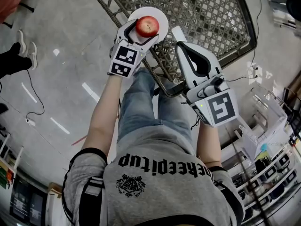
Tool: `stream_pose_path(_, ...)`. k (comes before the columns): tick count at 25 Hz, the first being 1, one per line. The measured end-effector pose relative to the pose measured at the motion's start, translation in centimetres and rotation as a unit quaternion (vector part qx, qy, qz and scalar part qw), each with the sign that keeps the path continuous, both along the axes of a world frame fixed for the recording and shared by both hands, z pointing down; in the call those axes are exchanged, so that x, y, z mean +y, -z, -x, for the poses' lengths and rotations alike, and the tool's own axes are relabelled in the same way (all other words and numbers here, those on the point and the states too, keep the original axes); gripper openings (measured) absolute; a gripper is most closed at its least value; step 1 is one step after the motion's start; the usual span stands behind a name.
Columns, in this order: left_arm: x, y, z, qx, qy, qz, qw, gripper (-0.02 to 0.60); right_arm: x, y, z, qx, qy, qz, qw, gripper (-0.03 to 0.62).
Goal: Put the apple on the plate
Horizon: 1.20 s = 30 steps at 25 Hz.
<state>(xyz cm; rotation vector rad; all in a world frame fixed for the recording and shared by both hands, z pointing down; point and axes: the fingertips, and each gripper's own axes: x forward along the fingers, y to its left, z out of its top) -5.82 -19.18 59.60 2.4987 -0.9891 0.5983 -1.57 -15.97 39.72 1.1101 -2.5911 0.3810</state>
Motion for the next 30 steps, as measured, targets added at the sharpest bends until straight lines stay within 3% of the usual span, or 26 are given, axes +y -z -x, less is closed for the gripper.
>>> stream_pose_path(19, 0.1, -0.2, -0.2, -0.011, 0.002, 0.004, 0.9999, 0.400, 0.4, -0.4, -0.2, 0.018, 0.019, 0.008, 1.000, 0.005)
stream_pose_path(25, -0.2, -0.2, 0.2, -0.037, 0.017, 0.000, 0.9992, 0.400, 0.4, -0.1, -0.2, 0.016, 0.020, 0.005, 1.000, 0.005)
stream_pose_path(30, -0.4, 0.4, 0.4, -0.031, 0.023, 0.004, 0.9992, 0.402, 0.4, 0.1, -0.2, 0.014, 0.026, 0.002, 1.000, 0.005)
